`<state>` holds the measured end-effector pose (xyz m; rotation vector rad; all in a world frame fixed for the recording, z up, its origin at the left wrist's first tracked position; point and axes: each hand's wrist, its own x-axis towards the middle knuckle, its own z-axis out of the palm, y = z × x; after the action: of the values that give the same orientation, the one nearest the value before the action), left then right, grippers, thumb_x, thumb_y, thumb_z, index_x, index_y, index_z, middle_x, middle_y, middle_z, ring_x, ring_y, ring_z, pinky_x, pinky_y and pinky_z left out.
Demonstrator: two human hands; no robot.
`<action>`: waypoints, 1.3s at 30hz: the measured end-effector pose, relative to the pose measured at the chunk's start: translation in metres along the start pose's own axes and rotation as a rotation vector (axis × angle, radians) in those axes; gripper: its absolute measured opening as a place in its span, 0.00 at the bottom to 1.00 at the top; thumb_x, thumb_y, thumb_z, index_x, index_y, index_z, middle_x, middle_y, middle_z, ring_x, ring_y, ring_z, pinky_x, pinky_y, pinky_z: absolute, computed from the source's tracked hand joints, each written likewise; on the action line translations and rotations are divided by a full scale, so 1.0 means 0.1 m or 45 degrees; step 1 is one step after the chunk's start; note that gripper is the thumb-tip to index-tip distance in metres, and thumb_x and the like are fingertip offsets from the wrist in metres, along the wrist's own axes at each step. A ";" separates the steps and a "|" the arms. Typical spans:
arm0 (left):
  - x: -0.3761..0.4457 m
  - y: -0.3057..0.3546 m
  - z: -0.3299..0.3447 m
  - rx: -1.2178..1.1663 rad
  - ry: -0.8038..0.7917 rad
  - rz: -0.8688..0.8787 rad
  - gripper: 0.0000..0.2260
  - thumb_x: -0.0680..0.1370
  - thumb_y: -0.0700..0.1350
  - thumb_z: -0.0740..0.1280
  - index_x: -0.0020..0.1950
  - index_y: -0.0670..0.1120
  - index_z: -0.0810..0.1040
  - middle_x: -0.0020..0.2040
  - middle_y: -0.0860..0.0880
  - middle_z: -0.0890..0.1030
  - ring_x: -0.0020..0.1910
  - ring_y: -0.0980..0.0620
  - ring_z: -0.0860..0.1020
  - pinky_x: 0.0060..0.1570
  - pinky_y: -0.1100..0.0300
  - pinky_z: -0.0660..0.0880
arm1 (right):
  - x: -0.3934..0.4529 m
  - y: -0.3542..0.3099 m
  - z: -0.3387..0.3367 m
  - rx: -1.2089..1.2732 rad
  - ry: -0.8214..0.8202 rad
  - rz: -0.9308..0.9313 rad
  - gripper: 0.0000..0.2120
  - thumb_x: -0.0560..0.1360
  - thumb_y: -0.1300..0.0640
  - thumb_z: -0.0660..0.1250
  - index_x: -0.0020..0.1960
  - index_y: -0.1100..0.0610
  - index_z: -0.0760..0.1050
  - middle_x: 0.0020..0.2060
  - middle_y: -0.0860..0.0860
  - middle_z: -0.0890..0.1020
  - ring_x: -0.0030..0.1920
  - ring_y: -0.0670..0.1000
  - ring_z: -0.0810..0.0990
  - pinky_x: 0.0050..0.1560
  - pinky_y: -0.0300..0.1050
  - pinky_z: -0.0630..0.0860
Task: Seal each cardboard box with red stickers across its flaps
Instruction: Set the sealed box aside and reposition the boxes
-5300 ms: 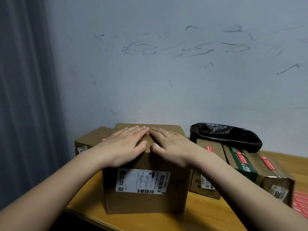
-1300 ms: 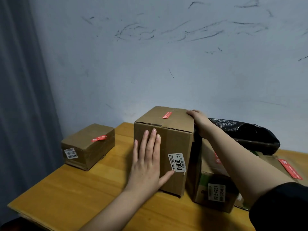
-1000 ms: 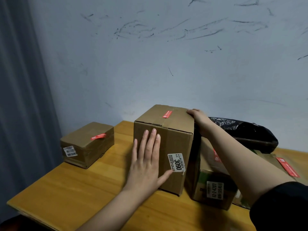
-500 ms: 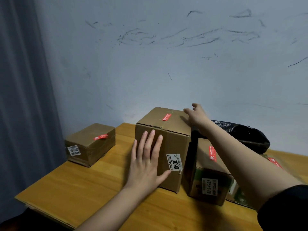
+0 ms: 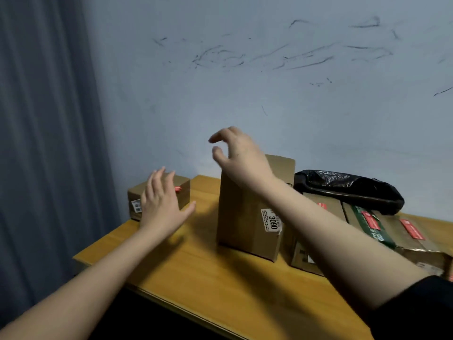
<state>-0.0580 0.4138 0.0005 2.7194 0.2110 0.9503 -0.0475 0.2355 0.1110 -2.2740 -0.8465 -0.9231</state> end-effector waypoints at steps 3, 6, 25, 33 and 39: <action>0.07 -0.28 -0.02 0.018 -0.055 -0.147 0.43 0.72 0.64 0.66 0.77 0.45 0.51 0.78 0.42 0.48 0.77 0.43 0.47 0.73 0.43 0.52 | -0.07 -0.30 0.28 -0.147 -0.106 -0.109 0.16 0.78 0.54 0.60 0.64 0.54 0.73 0.60 0.52 0.76 0.59 0.55 0.75 0.54 0.49 0.70; 0.13 -0.56 0.02 0.057 -0.130 -0.258 0.47 0.70 0.68 0.66 0.78 0.45 0.48 0.78 0.41 0.47 0.77 0.41 0.46 0.73 0.42 0.51 | -0.11 -0.47 0.59 -0.229 -0.226 -0.154 0.19 0.78 0.54 0.59 0.68 0.56 0.69 0.63 0.54 0.75 0.62 0.56 0.73 0.55 0.50 0.71; 0.58 -1.12 0.79 -0.252 -0.304 -0.661 0.57 0.62 0.68 0.74 0.77 0.52 0.42 0.78 0.42 0.41 0.76 0.38 0.47 0.72 0.40 0.54 | -0.12 0.08 2.07 -0.086 -0.794 0.388 0.25 0.79 0.53 0.60 0.73 0.57 0.59 0.69 0.57 0.67 0.67 0.59 0.68 0.63 0.54 0.69; 0.62 -1.17 0.95 -0.459 -0.117 -0.706 0.49 0.64 0.60 0.77 0.75 0.51 0.52 0.74 0.43 0.53 0.70 0.35 0.63 0.66 0.41 0.66 | -0.05 0.17 2.24 0.072 -0.783 0.542 0.28 0.78 0.54 0.62 0.74 0.57 0.57 0.69 0.58 0.65 0.69 0.60 0.66 0.67 0.54 0.66; 0.52 -1.21 0.82 -0.612 -0.055 -0.677 0.46 0.64 0.57 0.79 0.74 0.53 0.55 0.72 0.45 0.56 0.68 0.40 0.66 0.66 0.47 0.66 | -0.06 0.24 2.16 0.164 -0.688 0.652 0.33 0.78 0.53 0.63 0.77 0.58 0.52 0.73 0.57 0.59 0.73 0.60 0.61 0.71 0.53 0.61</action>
<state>0.0270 0.5257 -0.0650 2.0826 0.5791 0.6758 0.0545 0.3624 -0.0329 -2.4767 -0.4596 -0.0232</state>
